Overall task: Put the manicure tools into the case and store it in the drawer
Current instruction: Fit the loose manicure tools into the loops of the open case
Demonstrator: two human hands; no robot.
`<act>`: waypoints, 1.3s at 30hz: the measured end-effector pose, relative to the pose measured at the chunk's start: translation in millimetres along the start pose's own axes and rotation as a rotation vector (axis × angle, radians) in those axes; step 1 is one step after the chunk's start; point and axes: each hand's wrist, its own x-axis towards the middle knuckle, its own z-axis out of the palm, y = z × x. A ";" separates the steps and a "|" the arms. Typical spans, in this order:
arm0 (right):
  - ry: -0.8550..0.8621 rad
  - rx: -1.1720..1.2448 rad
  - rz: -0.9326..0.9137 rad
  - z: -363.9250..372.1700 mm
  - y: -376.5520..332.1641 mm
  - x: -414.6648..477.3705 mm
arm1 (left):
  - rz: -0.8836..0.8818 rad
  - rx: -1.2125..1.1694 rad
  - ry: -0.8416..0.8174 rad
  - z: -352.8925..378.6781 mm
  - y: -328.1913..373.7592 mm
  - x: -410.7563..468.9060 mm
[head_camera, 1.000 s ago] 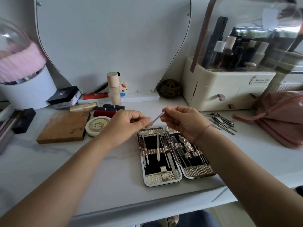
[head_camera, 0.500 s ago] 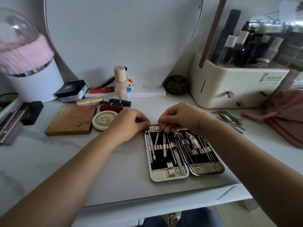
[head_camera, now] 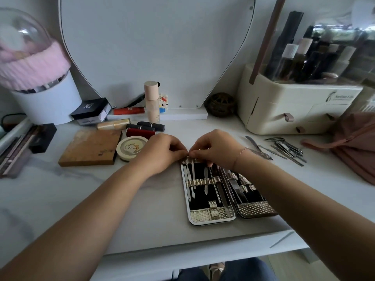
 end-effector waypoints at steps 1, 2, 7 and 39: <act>0.020 0.015 -0.005 2.3 1.2 -1.7 | -0.001 -0.004 -0.001 -0.2 -0.5 0.1; 0.040 0.022 -0.010 4.2 2.1 -3.0 | -0.003 -0.012 -0.004 -0.6 -1.0 0.1; 0.061 0.010 -0.042 7.5 3.5 -4.1 | -0.014 -0.050 -0.032 -1.1 -1.9 -0.4; 0.616 -0.031 0.298 -61.9 121.8 -74.7 | -0.007 -0.065 -0.004 0.3 -3.6 0.0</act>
